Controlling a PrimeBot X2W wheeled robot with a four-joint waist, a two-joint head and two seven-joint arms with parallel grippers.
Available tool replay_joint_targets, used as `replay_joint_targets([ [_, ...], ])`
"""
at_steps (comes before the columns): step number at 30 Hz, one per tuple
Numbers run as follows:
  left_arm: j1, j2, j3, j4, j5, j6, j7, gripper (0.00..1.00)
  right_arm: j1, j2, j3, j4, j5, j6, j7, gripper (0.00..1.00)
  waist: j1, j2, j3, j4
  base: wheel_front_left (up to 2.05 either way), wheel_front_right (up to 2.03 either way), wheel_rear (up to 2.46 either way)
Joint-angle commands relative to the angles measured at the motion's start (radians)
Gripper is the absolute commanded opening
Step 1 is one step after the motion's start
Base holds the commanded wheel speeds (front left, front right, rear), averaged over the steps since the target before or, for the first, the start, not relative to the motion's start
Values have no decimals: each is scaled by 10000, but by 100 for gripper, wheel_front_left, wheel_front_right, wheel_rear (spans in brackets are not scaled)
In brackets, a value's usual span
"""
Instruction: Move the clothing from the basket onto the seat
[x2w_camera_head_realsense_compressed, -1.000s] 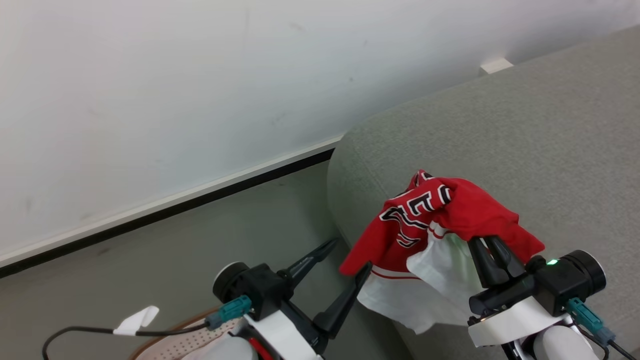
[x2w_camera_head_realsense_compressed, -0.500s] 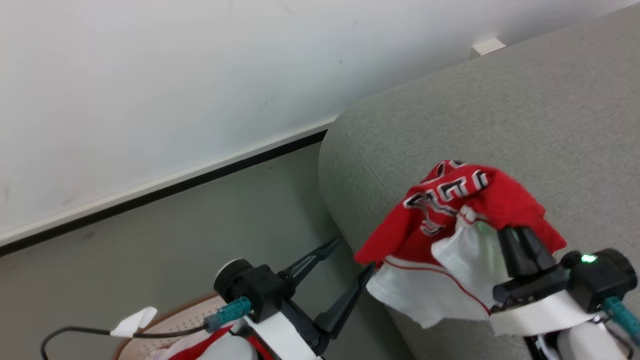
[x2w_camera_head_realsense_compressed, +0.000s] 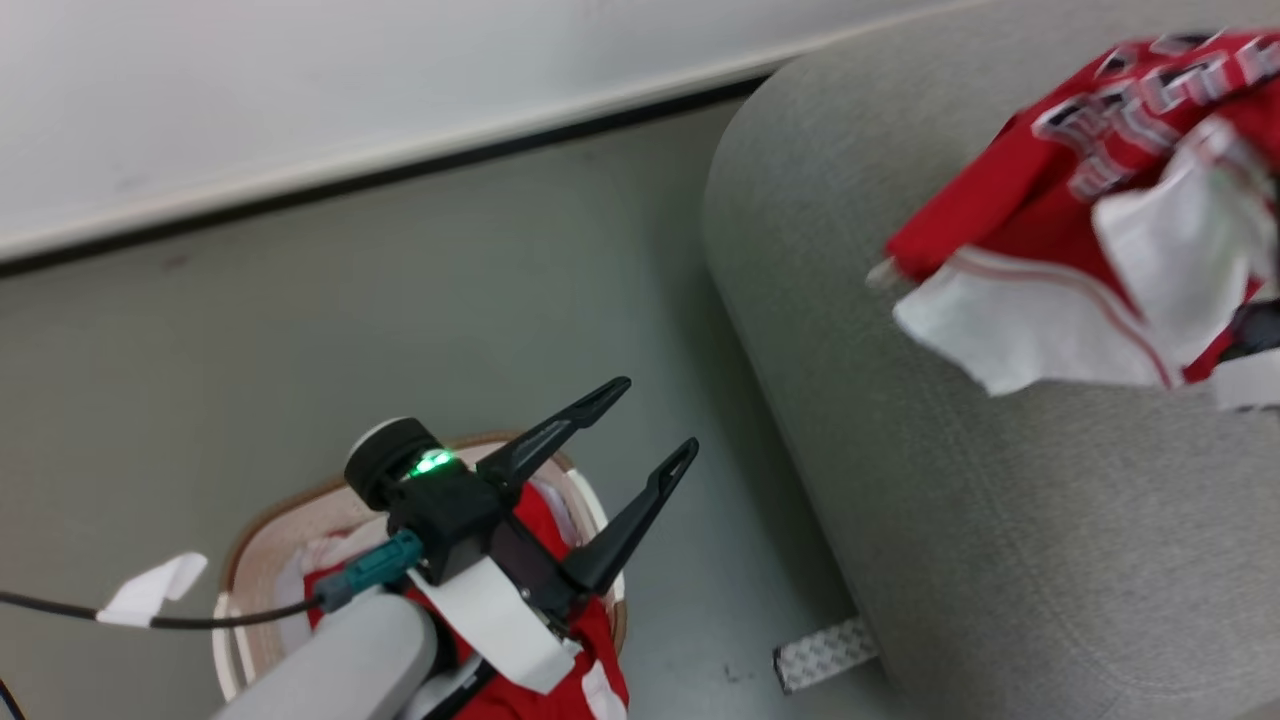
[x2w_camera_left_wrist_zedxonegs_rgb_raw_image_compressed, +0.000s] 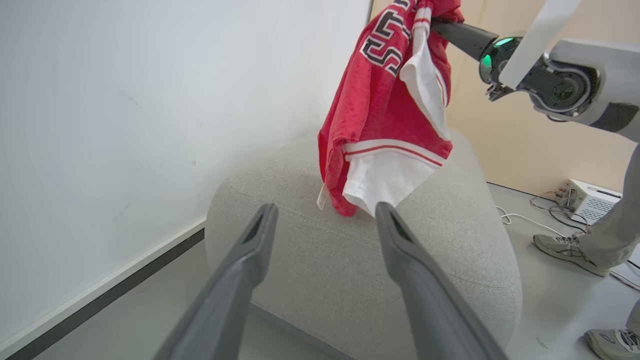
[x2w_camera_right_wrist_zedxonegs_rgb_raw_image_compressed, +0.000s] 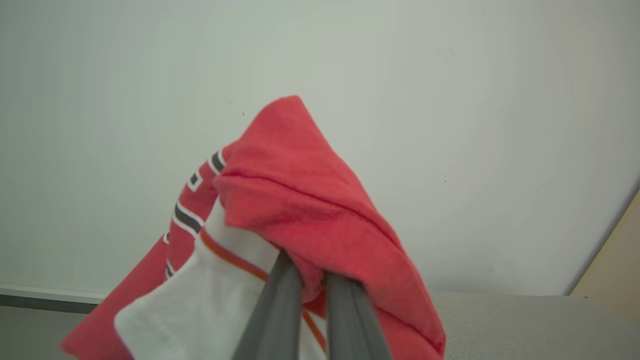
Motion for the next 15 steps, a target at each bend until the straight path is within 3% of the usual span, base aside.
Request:
replay_joint_targets([
  [1, -170, 128, 60, -134, 35, -12, 16, 100, -363, -189, -228, 163, 218, -23, 66, 0, -2, -1, 966, 586, 0, 0, 0],
  [9, -775, 617, 122, -757, 155, -55, -10, 100, -2295, -1168, -1801, 1576, 250, -23, 289, 0, -2, -1, 2408, 1037, 0, 0, 0],
  [15, -1178, 913, 27, -1000, 156, -72, 14, 100, -3290, -1214, -2384, 2768, -558, -23, 1068, 0, -2, -1, 3262, 1191, 0, 0, 0],
])
